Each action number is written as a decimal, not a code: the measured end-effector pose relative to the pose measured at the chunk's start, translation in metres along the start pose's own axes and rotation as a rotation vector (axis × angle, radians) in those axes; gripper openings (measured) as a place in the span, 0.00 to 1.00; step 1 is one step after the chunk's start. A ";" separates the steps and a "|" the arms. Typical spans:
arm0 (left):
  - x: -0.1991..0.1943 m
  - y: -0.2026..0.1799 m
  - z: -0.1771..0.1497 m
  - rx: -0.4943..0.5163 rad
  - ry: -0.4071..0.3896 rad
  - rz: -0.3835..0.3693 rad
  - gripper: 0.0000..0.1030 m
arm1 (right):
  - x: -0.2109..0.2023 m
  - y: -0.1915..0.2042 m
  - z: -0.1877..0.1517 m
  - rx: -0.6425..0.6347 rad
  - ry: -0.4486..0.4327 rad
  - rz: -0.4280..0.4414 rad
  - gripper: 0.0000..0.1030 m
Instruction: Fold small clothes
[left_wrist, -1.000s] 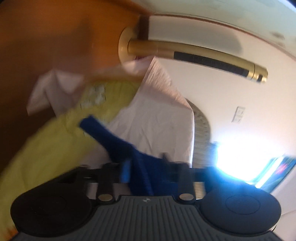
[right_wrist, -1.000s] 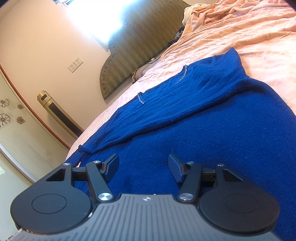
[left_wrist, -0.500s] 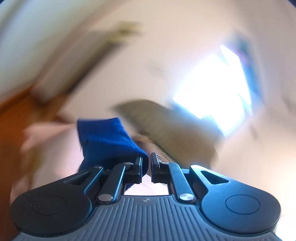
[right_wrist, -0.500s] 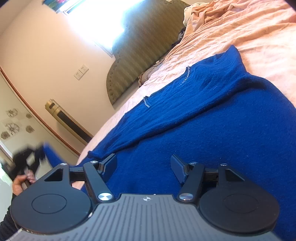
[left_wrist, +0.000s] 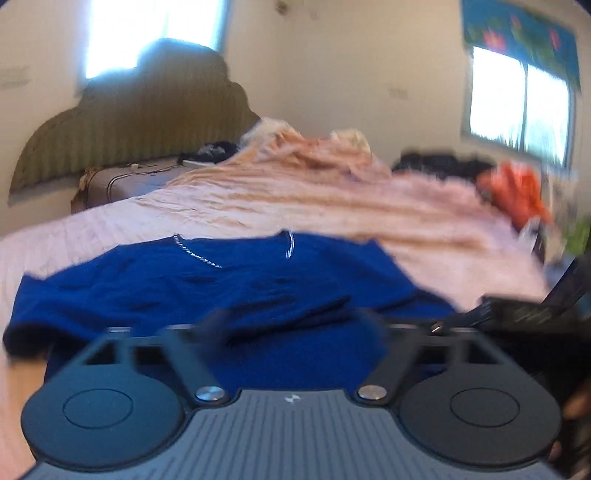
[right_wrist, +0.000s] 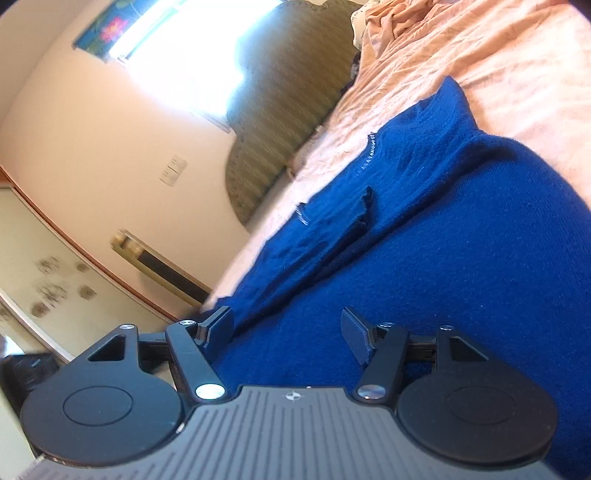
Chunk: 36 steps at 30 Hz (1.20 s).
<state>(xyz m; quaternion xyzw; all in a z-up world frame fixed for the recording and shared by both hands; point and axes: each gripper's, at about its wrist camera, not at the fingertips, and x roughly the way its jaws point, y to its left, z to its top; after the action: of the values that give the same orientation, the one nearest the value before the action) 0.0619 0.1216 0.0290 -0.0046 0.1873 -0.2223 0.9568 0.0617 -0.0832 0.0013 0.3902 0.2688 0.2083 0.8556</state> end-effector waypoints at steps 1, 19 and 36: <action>-0.014 0.006 -0.003 -0.046 -0.035 -0.019 0.96 | 0.001 0.010 0.003 -0.035 0.023 -0.067 0.67; -0.011 0.081 -0.046 -0.488 0.034 -0.047 0.97 | 0.118 0.024 0.090 -0.343 0.276 -0.459 0.16; -0.018 0.082 -0.051 -0.517 0.015 -0.059 0.97 | 0.031 -0.027 0.187 -0.293 0.107 -0.571 0.07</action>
<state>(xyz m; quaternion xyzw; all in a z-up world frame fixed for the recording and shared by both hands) 0.0635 0.2070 -0.0201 -0.2526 0.2448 -0.1948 0.9156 0.2064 -0.1862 0.0742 0.1605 0.3790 0.0165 0.9112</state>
